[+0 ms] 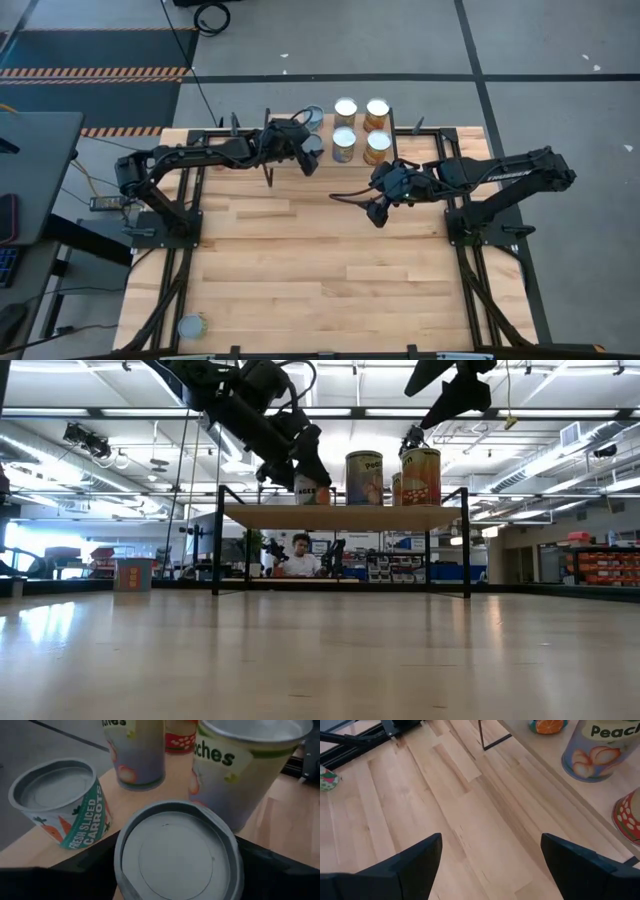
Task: Pick and place cans onto a shelf
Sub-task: Put the canned oranges on the shelf
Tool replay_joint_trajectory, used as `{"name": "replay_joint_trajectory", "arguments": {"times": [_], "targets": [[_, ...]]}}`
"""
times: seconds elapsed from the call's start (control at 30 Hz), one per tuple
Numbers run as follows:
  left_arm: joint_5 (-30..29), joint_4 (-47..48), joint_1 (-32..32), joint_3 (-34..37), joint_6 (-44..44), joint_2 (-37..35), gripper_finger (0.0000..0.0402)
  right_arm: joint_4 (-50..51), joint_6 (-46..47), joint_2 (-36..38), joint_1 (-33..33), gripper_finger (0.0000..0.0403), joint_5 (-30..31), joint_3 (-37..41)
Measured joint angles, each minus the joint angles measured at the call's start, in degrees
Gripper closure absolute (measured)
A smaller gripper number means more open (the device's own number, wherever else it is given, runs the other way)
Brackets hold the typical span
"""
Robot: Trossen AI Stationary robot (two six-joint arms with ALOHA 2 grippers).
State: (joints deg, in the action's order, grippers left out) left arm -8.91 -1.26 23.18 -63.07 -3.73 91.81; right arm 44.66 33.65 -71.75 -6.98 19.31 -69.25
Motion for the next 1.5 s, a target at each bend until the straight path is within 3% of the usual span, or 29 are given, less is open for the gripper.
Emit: {"name": "replay_joint_trajectory", "arguments": {"times": [0.17,0.67,0.77,0.93,1.07,1.2,1.5], "targets": [[-0.02,-0.72,0.0,0.0,0.02,0.0,0.005,0.0,-0.02,0.0,0.0,0.0056,0.04,0.0],[-1.36,-4.01,-0.02,-1.47,-0.03,0.06,0.0045,0.0,-0.65,0.0,0.0,0.0056,0.09,0.0],[-1.37,0.25,-0.39,-5.31,0.88,-0.51,0.0045,0.0,-0.83,-0.01,0.0,0.0056,0.09,0.0],[-1.95,17.45,-0.38,-14.0,3.44,-4.19,0.0046,0.17,-0.74,-0.02,0.0,0.0056,0.07,0.0],[-2.01,28.87,0.55,-15.81,4.81,-7.45,0.0072,0.3,0.09,-0.02,0.0,0.0056,-0.02,0.0],[-1.97,33.82,1.56,-12.81,3.96,-8.77,0.0109,0.28,0.24,-0.02,-0.02,0.0056,-0.46,0.0],[-4.76,22.58,1.68,-3.19,1.53,-7.63,0.0169,0.18,0.7,-0.02,-0.15,0.0056,-1.48,0.0]]}}
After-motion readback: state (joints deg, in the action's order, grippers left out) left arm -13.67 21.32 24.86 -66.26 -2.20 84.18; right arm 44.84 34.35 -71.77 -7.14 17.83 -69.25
